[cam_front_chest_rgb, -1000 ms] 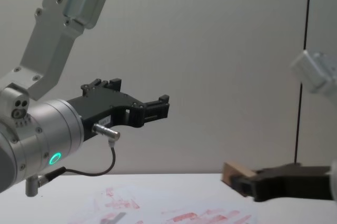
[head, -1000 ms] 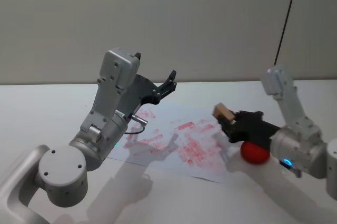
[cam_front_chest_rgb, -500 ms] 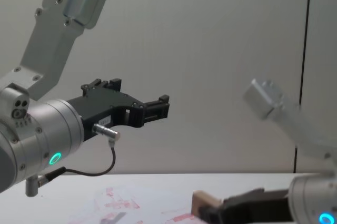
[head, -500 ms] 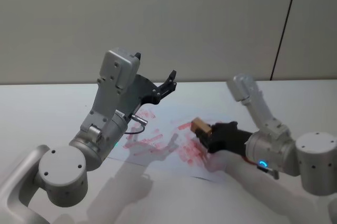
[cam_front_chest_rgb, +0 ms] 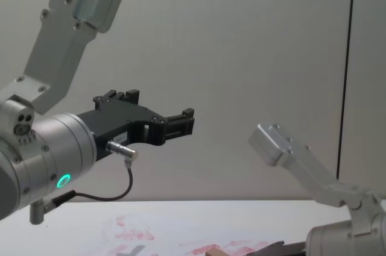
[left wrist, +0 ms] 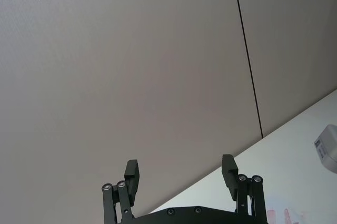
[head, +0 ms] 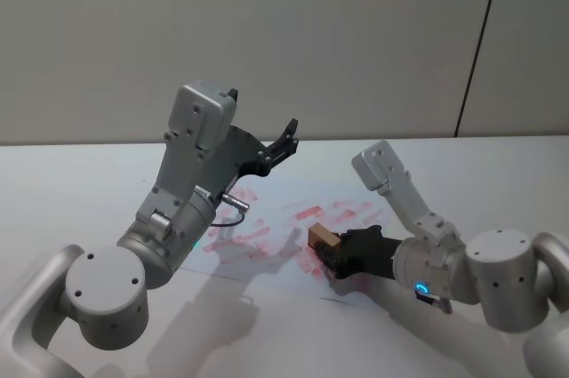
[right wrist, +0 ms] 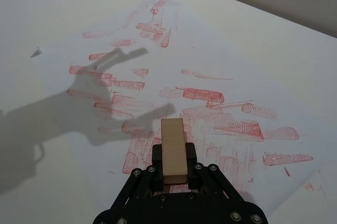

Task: Use the one hand to pick up the stamp and affix it onto the A4 paper.

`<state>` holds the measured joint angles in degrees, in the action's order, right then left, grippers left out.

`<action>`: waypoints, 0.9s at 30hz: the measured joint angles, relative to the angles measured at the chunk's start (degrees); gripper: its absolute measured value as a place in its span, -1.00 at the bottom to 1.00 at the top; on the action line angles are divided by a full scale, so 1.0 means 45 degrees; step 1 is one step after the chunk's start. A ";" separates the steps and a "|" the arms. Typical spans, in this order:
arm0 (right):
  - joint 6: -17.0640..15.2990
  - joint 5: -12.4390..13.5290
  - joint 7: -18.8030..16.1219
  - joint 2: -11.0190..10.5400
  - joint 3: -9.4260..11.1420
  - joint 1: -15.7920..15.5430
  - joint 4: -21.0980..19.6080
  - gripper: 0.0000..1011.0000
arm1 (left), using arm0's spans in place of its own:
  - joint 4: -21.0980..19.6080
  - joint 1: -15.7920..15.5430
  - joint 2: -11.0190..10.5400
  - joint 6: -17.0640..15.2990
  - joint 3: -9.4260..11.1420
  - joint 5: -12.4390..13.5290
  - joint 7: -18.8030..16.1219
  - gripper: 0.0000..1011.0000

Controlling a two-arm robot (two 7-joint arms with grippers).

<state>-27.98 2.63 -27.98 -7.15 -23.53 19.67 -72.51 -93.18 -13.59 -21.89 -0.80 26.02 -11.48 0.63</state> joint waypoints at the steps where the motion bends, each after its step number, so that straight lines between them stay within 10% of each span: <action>1: 0.0001 -0.0019 0.0002 0.0020 -0.0013 0.0019 0.0042 -0.57 | 0.0000 0.0000 0.0000 0.0000 0.0000 0.0000 0.0000 0.98; 14: 0.0186 0.0087 0.0338 0.0069 0.0006 0.0128 0.0146 -0.57 | 0.0000 0.0000 0.0000 0.0000 0.0000 0.0001 -0.0002 0.98; 27: -0.0037 0.1451 0.1078 -0.0706 0.0826 -0.0456 -0.2070 -0.57 | 0.0000 0.0000 0.0000 0.0000 0.0000 0.0000 -0.0002 0.98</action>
<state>-28.15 9.16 -23.13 -10.32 -19.82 17.62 -81.83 -93.17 -13.59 -21.89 -0.80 26.02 -11.48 0.62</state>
